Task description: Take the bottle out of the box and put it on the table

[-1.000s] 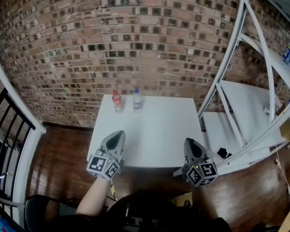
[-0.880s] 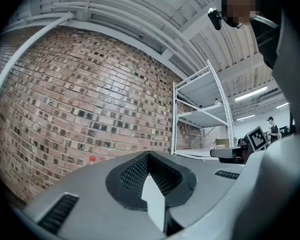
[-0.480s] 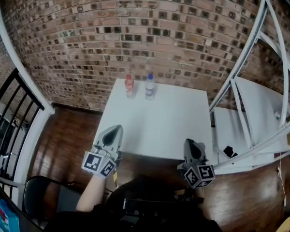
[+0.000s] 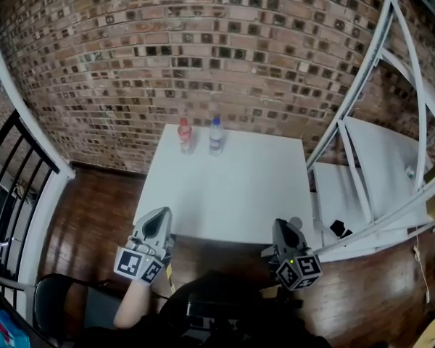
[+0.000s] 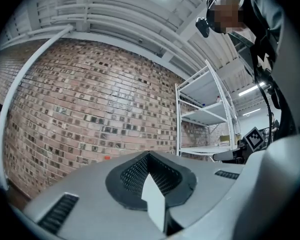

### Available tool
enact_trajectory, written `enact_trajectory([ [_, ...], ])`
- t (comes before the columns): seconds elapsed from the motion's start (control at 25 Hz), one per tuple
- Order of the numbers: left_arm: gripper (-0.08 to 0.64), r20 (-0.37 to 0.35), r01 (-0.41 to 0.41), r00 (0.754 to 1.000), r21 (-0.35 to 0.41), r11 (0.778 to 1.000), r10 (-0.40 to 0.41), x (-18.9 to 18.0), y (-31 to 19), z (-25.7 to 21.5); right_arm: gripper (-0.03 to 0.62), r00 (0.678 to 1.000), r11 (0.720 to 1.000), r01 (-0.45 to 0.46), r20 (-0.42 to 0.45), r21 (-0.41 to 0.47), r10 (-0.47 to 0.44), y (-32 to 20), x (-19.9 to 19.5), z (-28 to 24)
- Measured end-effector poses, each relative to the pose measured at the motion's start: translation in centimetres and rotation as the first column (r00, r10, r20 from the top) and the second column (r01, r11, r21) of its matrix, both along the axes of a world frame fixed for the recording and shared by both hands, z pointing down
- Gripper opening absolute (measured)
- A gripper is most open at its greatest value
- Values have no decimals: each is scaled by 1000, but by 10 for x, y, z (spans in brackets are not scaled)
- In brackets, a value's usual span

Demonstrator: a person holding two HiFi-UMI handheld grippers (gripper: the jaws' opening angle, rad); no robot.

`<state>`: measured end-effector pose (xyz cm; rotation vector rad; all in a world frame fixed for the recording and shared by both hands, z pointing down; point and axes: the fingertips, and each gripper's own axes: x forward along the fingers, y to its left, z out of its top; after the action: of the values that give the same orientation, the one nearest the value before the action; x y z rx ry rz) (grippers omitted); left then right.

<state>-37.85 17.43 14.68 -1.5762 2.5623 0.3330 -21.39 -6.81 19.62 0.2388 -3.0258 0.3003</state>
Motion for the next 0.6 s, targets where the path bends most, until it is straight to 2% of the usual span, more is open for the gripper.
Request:
enact_trajectory([
  [0.6,-3,3,-45,999,1,999,45,10,-8,-3,-3,999,999,-38,26,23,37,-5,16,-13],
])
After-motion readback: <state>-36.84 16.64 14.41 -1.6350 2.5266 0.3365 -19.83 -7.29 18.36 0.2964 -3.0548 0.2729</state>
